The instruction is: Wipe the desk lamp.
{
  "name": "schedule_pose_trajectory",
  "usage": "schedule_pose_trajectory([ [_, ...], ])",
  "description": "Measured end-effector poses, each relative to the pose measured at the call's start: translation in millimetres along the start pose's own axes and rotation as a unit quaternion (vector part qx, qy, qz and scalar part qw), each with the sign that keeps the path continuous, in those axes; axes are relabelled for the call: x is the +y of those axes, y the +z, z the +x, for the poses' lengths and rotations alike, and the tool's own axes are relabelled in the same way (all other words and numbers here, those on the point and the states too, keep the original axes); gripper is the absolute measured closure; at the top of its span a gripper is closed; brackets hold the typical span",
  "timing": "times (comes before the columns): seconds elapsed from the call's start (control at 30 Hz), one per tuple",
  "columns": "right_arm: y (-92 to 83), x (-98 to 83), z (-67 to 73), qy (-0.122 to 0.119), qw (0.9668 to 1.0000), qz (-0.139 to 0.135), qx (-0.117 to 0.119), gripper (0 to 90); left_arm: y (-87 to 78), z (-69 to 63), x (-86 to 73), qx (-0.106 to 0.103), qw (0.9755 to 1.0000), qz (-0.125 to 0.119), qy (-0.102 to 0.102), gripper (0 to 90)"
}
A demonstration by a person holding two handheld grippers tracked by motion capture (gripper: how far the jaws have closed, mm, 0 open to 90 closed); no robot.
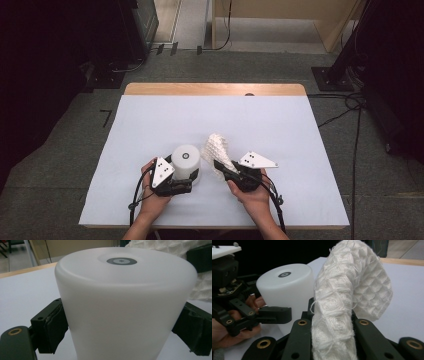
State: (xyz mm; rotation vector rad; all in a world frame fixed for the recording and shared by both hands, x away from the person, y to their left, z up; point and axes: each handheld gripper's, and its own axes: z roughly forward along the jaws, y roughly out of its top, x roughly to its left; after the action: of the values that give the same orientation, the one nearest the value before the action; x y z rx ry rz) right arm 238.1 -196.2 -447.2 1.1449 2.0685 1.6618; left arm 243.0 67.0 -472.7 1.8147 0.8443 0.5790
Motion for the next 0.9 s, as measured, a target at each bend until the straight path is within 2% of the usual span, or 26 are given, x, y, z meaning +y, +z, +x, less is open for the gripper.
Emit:
schedule_pose_trajectory([
  [0.07,2.1,-3.0,-2.7,-0.003,1.0000,0.005,-0.008,76.3,-0.4,-1.0,-1.7,-0.001,0.9999,-0.005,0.009,8.7],
  [0.2,4.9,-8.3,-7.0,-0.008,0.9996,0.014,-0.025,75.5,-2.2,1.3,-2.5,-0.006,1.0000,-0.001,0.002,8.6],
  [0.27,4.0,-9.2,-9.8,-0.012,0.9986,0.017,-0.049,75.4,-3.6,2.5,-3.0,-0.005,1.0000,0.001,-0.008,8.4],
  [0.3,1.7,-9.0,-12.7,-0.015,0.9972,0.017,-0.072,75.4,-4.4,1.6,-2.9,-0.001,0.9996,-0.004,-0.026,7.2],
  [0.33,1.7,-9.0,-12.7,-0.015,0.9972,0.017,-0.072,75.4,-4.4,1.6,-2.9,-0.001,0.9996,-0.004,-0.026,5.6],
  [0.4,0.8,-9.1,-14.7,-0.020,0.9963,0.019,-0.082,75.4,-4.5,-1.6,-1.4,0.000,0.9990,-0.007,-0.044,3.3],
  [0.43,1.3,-9.6,-15.2,-0.021,0.9961,0.021,-0.084,75.4,-4.7,-4.9,-0.2,0.011,0.9988,-0.007,-0.048,2.7],
  [0.47,5.0,-12.8,-14.3,-0.019,0.9961,0.030,-0.081,75.3,-4.2,-9.9,1.2,0.032,0.9981,-0.007,-0.053,2.1],
  [0.5,5.0,-12.8,-14.3,-0.019,0.9961,0.030,-0.081,75.3,-4.2,-9.9,1.2,0.032,0.9981,-0.007,-0.053,2.1],
  [0.57,12.8,-18.6,-8.8,-0.026,0.9961,0.046,-0.071,75.3,-0.8,-15.3,0.9,0.063,0.9963,0.006,-0.058,3.6],
  [0.6,12.8,-18.6,-8.8,-0.026,0.9961,0.046,-0.071,75.3,-0.8,-15.3,0.9,0.063,0.9963,0.006,-0.058,4.6],
  [0.63,17.9,-22.1,-4.4,-0.031,0.9959,0.058,-0.062,75.2,0.3,-15.6,0.1,0.062,0.9959,0.009,-0.064,6.5],
  [0.73,22.4,-25.1,-2.0,-0.032,0.9958,0.066,-0.054,75.1,0.1,-17.2,-0.3,0.066,0.9960,0.005,-0.060,7.4],
  [0.77,28.3,-29.7,-0.4,-0.033,0.9949,0.083,-0.046,75.2,-0.2,-17.8,0.0,0.068,0.9960,0.006,-0.058,7.5],
  [0.8,28.3,-29.7,-0.4,-0.033,0.9949,0.083,-0.046,75.2,-0.2,-17.8,0.0,0.068,0.9960,0.006,-0.058,7.8],
  [0.87,32.2,-33.7,1.4,-0.031,0.9945,0.091,-0.043,75.3,-0.8,-18.4,0.3,0.072,0.9962,0.003,-0.048,8.3],
  [0.9,34.1,-34.8,3.8,-0.031,0.9946,0.093,-0.033,75.5,-1.7,-16.2,1.4,0.061,0.9971,0.005,-0.045,8.6],
])
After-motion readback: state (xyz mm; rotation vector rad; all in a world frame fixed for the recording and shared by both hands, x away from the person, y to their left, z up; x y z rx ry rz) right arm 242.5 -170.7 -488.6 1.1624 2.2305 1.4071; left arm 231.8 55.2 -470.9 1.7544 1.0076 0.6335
